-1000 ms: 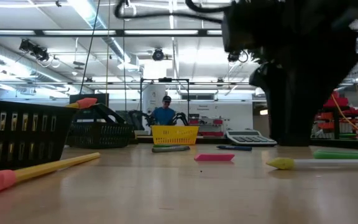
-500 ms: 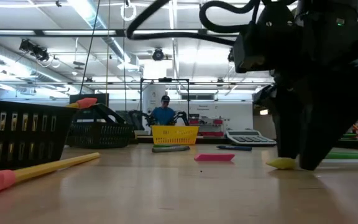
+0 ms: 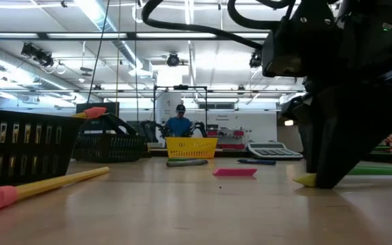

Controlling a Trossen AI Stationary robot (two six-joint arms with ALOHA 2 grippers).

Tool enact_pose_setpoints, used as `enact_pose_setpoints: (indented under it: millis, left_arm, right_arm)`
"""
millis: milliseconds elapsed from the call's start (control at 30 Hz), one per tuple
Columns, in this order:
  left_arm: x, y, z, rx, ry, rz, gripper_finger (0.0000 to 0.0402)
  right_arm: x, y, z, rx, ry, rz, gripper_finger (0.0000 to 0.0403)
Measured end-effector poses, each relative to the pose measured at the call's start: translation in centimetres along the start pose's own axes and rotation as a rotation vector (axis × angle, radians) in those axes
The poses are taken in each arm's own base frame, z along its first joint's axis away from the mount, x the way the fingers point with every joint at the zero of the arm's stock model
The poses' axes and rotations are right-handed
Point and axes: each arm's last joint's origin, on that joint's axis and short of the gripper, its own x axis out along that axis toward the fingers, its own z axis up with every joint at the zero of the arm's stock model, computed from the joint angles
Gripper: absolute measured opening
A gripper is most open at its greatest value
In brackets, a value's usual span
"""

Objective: Sort crayons/erasers/pens/pencils in bins
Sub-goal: Put the white pencil into the bottom black basket

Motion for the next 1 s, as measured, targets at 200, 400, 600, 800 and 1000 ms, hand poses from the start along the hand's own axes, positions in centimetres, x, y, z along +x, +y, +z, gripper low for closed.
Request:
enact_pose_setpoints:
  millis: [200, 400, 600, 800, 1000]
  left_arm:
    - [0.0, 0.1, 0.0, 0.006, -0.018, 0.022, 0.0027]
    - [0.0, 0.1, 0.1, 0.008, -0.02, 0.024, 0.002]
    - [0.0, 0.1, 0.1, 0.058, -0.021, 0.024, 0.0013]
    - [0.1, 0.5, 0.4, 0.06, -0.073, 0.102, 0.0024]
    - [0.2, 1.0, 0.8, 0.015, -0.1, 0.155, 0.002]
  right_arm:
    - [-0.2, 0.2, 0.4, 0.005, 0.003, 0.001, 0.0042]
    - [-1.6, -0.2, 3.0, 0.051, -0.096, -0.014, 0.004]
    - [-5.1, -1.2, 8.1, 0.175, -0.298, -0.07, 0.0038]
    - [-7.7, -3.8, 12.6, 0.629, -0.531, -0.044, 0.0044]
    - [-9.1, -5.5, 15.3, 0.791, -0.771, 0.045, 0.0044]
